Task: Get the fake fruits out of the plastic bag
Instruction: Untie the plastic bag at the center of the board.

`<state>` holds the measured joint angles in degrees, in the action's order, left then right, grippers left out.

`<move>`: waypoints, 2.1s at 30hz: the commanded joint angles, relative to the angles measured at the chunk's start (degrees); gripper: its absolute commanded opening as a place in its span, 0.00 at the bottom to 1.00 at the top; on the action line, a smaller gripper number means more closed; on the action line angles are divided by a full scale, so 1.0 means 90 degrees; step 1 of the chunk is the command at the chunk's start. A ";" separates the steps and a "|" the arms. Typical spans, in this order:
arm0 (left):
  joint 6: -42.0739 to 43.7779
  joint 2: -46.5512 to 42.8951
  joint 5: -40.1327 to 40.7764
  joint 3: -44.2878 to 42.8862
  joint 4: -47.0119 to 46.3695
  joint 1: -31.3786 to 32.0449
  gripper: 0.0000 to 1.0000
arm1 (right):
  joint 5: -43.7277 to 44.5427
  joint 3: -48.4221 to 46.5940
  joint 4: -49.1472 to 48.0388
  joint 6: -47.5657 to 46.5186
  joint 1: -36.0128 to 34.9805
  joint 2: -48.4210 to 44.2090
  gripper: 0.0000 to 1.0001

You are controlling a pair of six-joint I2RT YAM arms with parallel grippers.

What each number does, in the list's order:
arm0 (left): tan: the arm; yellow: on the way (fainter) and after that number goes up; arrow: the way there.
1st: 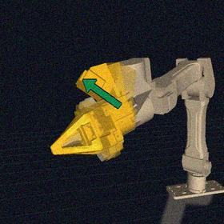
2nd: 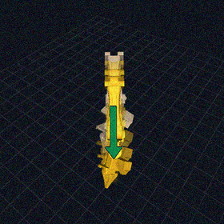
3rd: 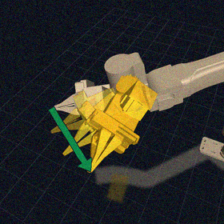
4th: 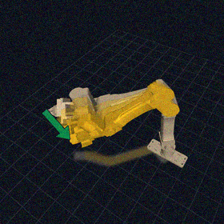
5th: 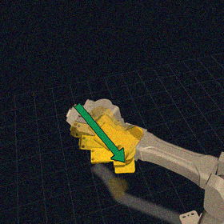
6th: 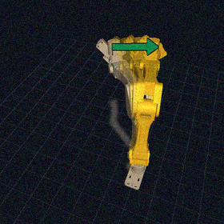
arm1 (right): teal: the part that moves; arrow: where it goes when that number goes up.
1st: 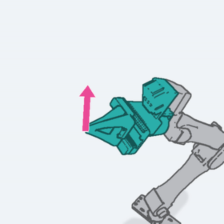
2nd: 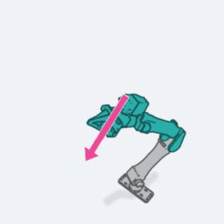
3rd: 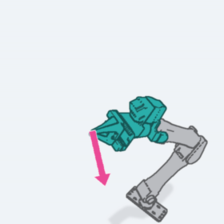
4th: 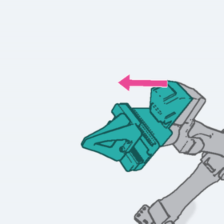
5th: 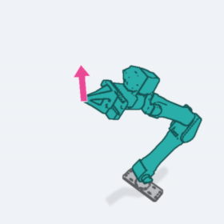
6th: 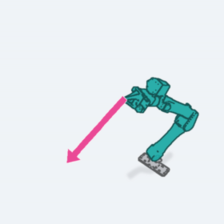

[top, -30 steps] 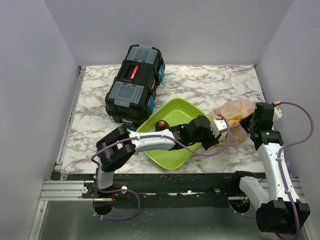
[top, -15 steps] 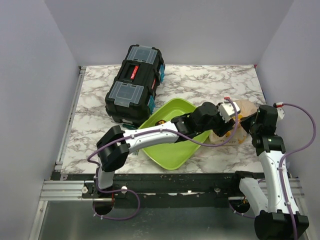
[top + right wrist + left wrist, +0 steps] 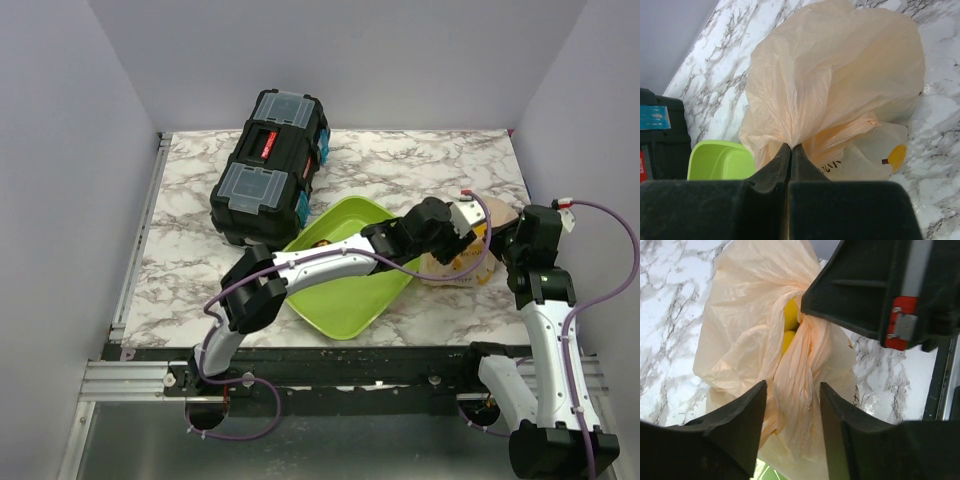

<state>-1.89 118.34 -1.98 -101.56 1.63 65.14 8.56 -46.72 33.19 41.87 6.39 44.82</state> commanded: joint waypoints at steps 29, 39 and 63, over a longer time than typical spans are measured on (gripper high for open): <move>-0.1549 -0.1730 -0.1493 0.2260 -0.0891 -0.0411 0.00 | 0.1564 -0.1935 -0.0015 -0.0176 0.0030 0.1685 0.01; -0.1865 -0.1919 -0.1749 0.2816 -0.1136 -0.0403 0.00 | 0.1338 -0.3439 0.0070 -0.1004 0.0051 0.3320 0.04; -0.2010 -0.1703 -0.2060 0.2528 -0.1050 -0.0568 0.00 | -0.1492 -0.2282 0.1007 -0.1600 0.0039 0.1589 0.91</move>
<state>-19.79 103.88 -18.46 -77.89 -9.56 60.05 5.32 -70.59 41.74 26.00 6.46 59.37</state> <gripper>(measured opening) 0.008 0.904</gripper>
